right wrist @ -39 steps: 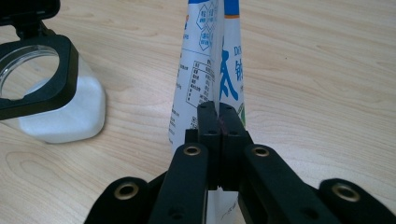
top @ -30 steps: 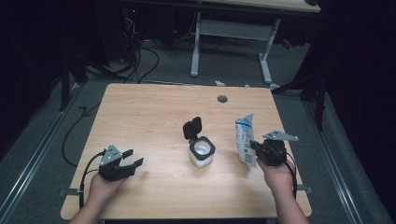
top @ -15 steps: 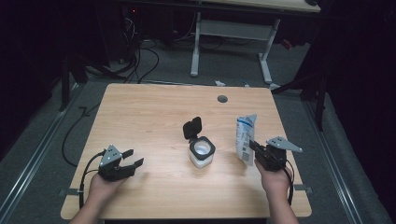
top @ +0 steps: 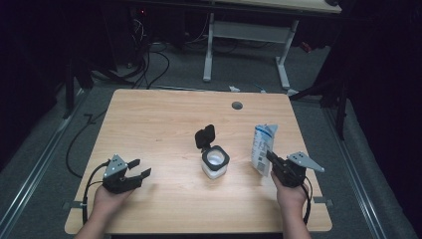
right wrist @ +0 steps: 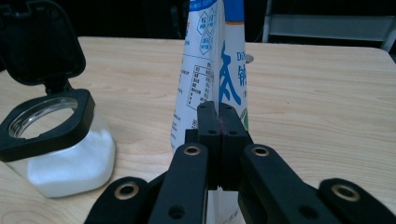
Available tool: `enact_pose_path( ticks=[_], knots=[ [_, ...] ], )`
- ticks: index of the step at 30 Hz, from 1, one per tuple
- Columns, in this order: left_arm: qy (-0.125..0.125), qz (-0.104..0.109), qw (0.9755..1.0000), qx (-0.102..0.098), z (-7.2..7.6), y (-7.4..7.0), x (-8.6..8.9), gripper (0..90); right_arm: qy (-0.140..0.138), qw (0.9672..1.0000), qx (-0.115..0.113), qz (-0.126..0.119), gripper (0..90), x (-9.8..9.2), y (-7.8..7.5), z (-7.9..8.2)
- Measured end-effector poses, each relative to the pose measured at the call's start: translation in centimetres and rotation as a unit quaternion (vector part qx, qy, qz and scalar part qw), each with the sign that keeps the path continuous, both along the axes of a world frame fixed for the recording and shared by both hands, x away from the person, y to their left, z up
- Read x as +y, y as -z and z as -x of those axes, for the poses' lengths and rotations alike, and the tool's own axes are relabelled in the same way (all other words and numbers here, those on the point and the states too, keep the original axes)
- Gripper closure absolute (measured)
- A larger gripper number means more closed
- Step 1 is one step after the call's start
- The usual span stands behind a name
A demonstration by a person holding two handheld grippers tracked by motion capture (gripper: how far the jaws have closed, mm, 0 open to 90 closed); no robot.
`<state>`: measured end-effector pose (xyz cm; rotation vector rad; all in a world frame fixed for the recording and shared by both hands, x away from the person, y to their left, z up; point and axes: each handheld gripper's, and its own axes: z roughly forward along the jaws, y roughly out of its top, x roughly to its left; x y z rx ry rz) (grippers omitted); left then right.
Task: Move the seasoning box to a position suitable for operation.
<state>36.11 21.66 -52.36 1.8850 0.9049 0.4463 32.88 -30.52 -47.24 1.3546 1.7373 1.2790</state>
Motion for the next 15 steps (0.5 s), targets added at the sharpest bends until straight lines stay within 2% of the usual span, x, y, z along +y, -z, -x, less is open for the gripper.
enact_pose_path(
  ticks=[3,5,10,15],
  knots=[
    [0.006,0.007,0.9999,0.006,0.0,0.2,0.0,40.0,0.007,0.9999,-0.011,-0.009,90.0,-0.5,0.3,0.1],
    [0.011,0.003,0.9999,0.003,0.1,0.3,-0.2,39.7,0.01,0.9997,-0.017,-0.017,90.0,-0.9,0.5,0.2],
    [0.012,0.0,0.9999,0.003,0.2,0.4,-0.5,39.7,0.014,0.9994,-0.026,-0.016,90.0,-1.3,1.0,0.2],
    [0.013,0.001,0.9999,-0.006,0.5,0.3,-0.6,40.0,0.015,0.9992,-0.037,-0.009,90.0,-1.4,1.3,0.4]
  ],
)
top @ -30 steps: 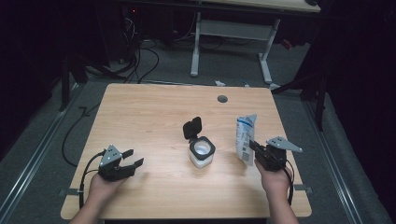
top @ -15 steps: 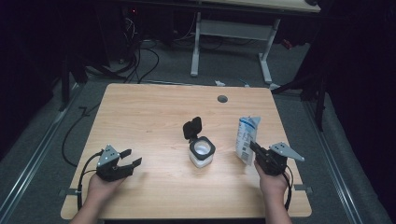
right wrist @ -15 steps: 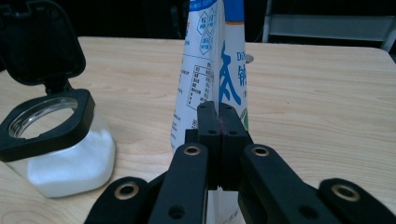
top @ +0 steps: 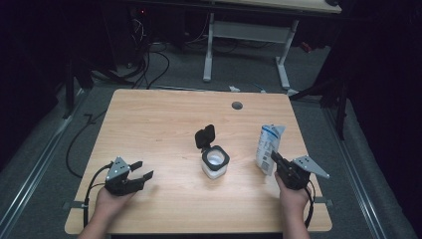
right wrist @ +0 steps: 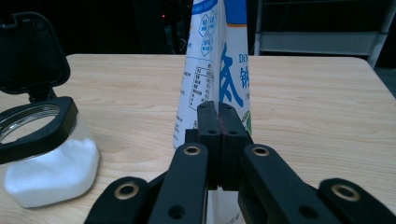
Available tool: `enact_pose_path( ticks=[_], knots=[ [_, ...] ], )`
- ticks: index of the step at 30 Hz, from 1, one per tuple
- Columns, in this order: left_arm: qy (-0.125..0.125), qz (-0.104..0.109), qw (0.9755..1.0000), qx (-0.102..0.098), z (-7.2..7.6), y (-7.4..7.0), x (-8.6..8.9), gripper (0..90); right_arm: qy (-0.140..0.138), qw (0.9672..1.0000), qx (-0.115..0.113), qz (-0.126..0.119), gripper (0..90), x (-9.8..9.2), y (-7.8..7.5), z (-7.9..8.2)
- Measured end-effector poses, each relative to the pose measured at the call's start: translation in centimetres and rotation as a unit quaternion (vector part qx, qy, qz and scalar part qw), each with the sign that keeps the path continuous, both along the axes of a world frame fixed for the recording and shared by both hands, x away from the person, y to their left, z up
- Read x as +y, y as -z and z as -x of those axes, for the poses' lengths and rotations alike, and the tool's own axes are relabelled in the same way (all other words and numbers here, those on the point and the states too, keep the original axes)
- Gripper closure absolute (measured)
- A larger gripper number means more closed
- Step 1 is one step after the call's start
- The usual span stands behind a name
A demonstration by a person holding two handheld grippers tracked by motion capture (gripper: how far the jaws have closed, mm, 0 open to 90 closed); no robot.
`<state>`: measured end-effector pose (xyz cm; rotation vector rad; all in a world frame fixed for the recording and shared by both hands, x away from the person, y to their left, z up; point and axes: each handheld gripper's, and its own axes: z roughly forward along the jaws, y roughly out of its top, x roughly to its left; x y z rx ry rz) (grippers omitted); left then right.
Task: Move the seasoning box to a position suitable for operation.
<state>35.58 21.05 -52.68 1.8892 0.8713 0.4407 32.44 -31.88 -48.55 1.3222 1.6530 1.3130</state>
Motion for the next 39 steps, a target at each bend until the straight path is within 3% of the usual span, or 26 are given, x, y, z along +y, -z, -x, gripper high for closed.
enact_pose_path(
  ticks=[11,39],
  knots=[
    [0.0,-0.003,1.0,0.0,0.3,0.0,-0.1,40.0,0.005,0.9999,-0.007,0.008,89.9,-0.2,1.0,0.6],
    [0.004,-0.003,1.0,0.004,0.3,0.0,0.0,39.9,0.006,0.9996,-0.005,0.027,86.9,0.1,1.6,2.6]
  ],
)
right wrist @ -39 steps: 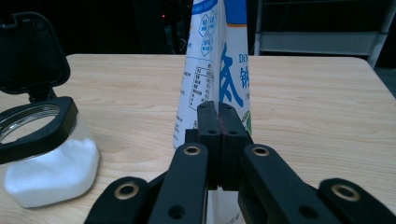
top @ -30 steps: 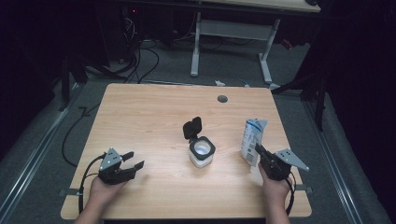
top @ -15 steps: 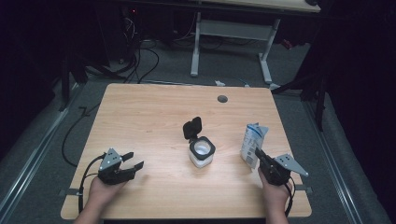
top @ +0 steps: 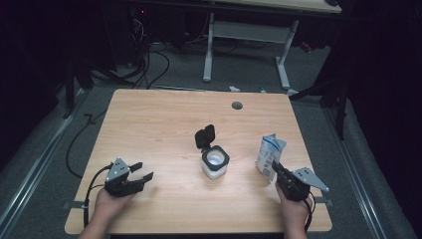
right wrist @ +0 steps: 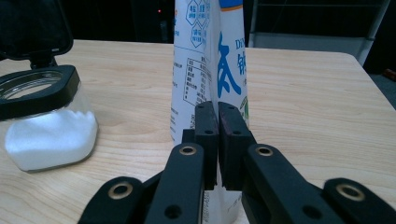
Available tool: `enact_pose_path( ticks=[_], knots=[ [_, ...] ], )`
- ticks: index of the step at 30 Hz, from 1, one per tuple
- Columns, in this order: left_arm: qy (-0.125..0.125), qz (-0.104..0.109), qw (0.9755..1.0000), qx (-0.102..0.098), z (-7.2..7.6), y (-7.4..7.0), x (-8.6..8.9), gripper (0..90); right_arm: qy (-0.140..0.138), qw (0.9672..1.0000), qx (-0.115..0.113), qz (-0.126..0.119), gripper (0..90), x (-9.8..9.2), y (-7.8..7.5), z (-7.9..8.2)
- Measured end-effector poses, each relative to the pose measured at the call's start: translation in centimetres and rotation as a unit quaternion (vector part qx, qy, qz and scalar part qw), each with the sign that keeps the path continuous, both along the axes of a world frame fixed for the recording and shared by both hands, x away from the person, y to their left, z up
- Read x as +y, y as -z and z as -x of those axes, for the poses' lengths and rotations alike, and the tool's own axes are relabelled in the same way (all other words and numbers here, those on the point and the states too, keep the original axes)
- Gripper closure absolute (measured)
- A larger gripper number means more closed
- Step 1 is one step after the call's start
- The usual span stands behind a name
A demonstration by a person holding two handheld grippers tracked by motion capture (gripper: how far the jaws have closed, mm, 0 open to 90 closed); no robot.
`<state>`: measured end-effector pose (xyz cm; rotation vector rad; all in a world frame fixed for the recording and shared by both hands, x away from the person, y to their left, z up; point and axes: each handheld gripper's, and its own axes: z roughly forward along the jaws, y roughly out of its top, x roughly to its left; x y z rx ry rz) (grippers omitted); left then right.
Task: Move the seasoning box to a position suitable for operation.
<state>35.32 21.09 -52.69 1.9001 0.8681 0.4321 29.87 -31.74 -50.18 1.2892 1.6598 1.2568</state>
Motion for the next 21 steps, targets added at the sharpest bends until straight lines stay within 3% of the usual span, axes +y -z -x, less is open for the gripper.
enact_pose_path(
  ticks=[21],
  knots=[
    [0.004,0.001,1.0,0.001,-0.04,-0.08,0.0,39.9,0.003,0.9998,0.014,0.013,78.5,0.24,0.36,0.73]
  ],
)
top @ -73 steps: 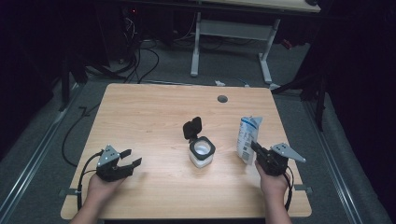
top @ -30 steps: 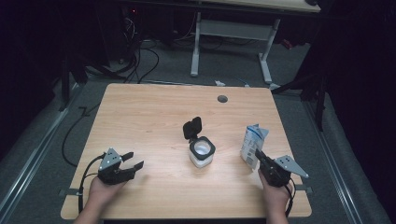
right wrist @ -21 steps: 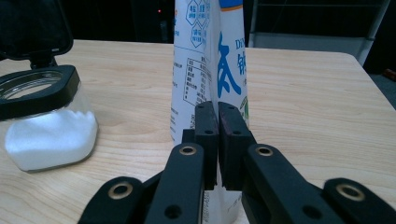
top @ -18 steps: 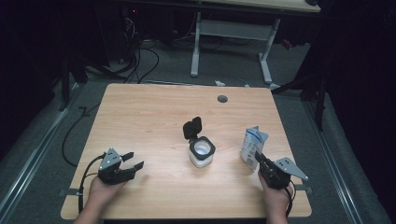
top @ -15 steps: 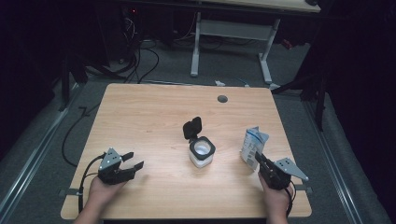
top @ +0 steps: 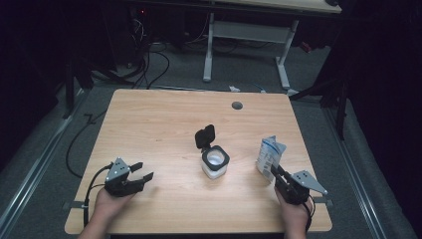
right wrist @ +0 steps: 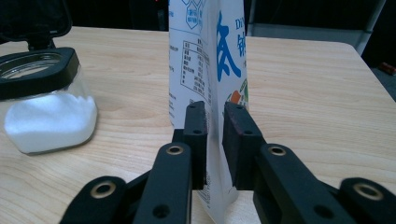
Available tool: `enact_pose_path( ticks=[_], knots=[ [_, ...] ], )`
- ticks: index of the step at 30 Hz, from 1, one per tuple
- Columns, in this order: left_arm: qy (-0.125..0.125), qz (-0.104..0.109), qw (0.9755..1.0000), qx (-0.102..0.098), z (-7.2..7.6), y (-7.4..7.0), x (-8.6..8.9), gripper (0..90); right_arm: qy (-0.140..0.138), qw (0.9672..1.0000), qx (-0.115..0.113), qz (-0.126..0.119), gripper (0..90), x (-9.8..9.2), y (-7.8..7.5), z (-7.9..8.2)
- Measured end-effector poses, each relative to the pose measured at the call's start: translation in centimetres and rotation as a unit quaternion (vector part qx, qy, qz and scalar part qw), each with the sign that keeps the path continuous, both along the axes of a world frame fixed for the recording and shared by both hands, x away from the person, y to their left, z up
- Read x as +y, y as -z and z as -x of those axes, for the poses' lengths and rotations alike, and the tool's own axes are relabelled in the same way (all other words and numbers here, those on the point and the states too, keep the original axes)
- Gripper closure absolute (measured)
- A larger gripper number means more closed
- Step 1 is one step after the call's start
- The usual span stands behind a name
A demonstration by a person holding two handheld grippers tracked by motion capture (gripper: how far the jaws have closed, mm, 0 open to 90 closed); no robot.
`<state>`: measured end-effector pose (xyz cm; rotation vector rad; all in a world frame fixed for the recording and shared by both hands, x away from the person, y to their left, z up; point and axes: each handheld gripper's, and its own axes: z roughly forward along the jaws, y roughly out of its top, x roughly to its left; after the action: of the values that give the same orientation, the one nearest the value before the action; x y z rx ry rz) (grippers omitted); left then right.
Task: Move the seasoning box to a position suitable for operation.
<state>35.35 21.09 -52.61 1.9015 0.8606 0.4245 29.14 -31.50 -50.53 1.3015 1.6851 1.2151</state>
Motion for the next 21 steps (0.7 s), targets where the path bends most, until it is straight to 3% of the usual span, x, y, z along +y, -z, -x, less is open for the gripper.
enact_pose_path(
  ticks=[10,21],
  knots=[
    [0.004,-0.001,1.0,0.009,-0.1,0.1,-0.1,39.8,0.009,0.9998,0.017,0.011,65.5,0.3,0.3,0.4],
    [0.009,-0.002,0.9998,0.016,-0.1,0.3,-0.8,40.5,0.01,0.9987,0.037,0.035,63.3,0.6,0.8,2.3]
  ],
)
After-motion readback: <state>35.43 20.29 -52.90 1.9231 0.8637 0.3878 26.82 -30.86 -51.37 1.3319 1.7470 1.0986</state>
